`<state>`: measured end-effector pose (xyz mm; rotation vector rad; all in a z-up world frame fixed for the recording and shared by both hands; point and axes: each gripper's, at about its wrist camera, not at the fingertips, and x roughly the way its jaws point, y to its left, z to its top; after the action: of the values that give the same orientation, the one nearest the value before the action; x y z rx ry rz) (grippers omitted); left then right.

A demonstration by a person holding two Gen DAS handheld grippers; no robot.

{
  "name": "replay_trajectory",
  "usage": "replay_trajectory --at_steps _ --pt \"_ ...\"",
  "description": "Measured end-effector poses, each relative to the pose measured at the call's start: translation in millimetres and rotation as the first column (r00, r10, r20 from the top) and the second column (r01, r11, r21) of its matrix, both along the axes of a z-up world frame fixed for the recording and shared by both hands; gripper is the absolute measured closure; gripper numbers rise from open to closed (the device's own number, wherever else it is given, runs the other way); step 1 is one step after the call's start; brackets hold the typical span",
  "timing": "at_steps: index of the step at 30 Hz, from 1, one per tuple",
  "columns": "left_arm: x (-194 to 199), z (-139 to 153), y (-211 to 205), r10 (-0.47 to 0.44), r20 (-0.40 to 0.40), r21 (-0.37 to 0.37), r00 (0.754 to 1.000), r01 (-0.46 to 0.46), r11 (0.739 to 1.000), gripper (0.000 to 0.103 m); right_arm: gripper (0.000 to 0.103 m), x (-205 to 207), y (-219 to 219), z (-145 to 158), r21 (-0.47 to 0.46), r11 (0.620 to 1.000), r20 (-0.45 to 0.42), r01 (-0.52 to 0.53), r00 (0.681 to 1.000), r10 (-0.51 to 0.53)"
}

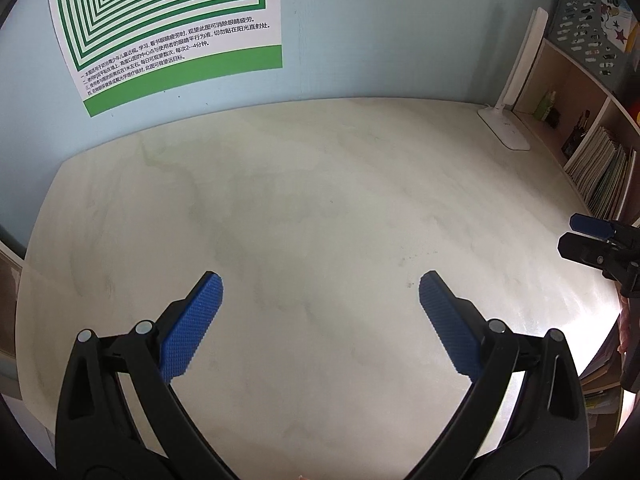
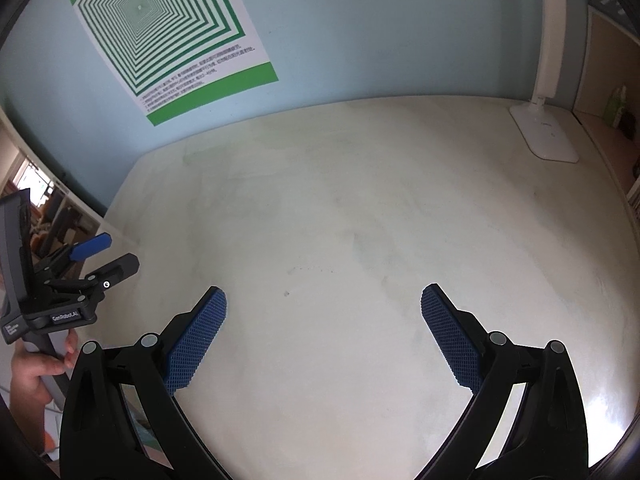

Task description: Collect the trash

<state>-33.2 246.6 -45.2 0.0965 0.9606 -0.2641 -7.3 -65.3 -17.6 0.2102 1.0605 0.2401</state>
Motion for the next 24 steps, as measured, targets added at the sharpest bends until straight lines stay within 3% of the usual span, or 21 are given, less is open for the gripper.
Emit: replay_trajectory --at_steps 9,18,24 --pt "-12.8 6.6 -2.3 0.016 0.095 0.026 0.995 -0.018 1.0 0.007 0.006 -7.7 15.5 2.9 -0.055 0.998 0.028 0.003 1.0 -0.002" --pt "-17.5 13.9 2.0 0.057 0.151 -0.018 0.987 -0.055 0.998 0.007 0.006 -7.0 23.6 7.1 -0.047 0.999 0.039 0.015 0.999 -0.013" --pt "-14.7 15.1 9.4 0.106 0.146 -0.052 0.984 -0.099 0.994 0.007 0.006 -5.4 26.3 7.1 -0.069 0.997 0.049 0.027 0.999 -0.024"
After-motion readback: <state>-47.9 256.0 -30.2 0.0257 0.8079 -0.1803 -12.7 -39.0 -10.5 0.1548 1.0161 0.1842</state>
